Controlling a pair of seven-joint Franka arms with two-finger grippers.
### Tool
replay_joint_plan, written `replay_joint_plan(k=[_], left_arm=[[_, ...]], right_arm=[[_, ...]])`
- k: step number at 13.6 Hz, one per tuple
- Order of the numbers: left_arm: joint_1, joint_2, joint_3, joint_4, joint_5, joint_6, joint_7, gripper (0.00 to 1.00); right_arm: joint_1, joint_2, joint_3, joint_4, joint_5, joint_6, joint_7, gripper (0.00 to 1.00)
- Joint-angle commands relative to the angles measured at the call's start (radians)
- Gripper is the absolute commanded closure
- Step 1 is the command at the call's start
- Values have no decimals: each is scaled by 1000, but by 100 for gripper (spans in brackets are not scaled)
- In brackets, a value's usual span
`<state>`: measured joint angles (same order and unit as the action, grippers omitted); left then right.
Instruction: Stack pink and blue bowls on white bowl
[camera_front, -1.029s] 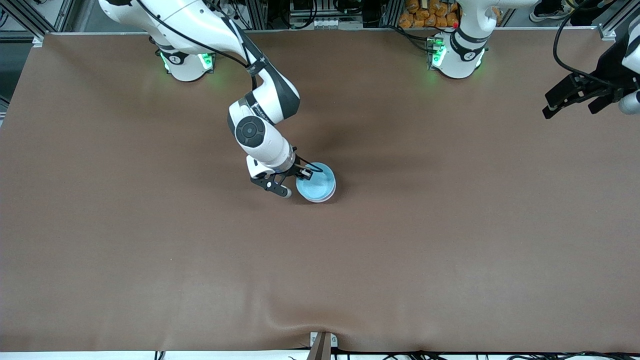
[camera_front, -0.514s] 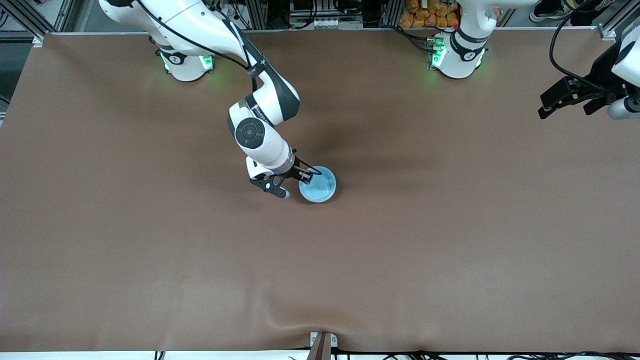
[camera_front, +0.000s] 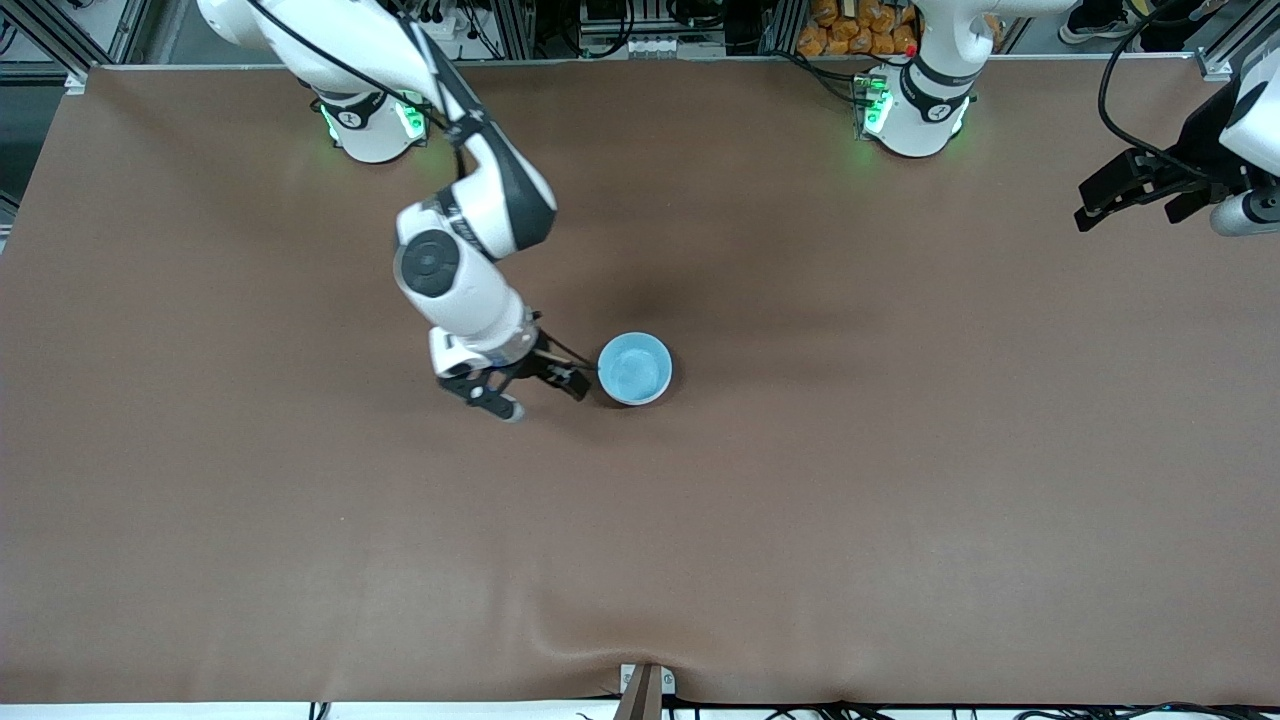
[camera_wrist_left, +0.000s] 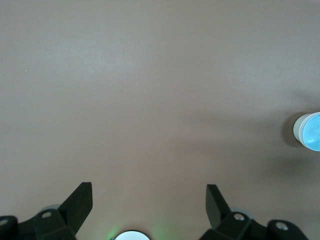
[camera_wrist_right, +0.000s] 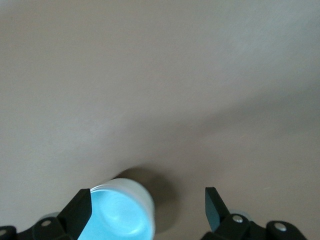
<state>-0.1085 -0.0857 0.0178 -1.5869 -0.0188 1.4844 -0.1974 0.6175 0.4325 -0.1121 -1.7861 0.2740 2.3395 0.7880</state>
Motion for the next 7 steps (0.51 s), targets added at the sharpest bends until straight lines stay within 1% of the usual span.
replay_joint_plan(k=[1,5,7], left_arm=[[-3,-14,8,8,-10,-21,18,0],[-3,-14,8,11,-10,-21,19,0],[-2,-14,10,11,-10,-21,36,0]], right_arm=[[-63,-86,-32,-21,-15,-110,-172,0],[-215,-175,-32,-21,-15,-276,-450,0],[-283,-221,-32,-27,-16,-327,-553,0]])
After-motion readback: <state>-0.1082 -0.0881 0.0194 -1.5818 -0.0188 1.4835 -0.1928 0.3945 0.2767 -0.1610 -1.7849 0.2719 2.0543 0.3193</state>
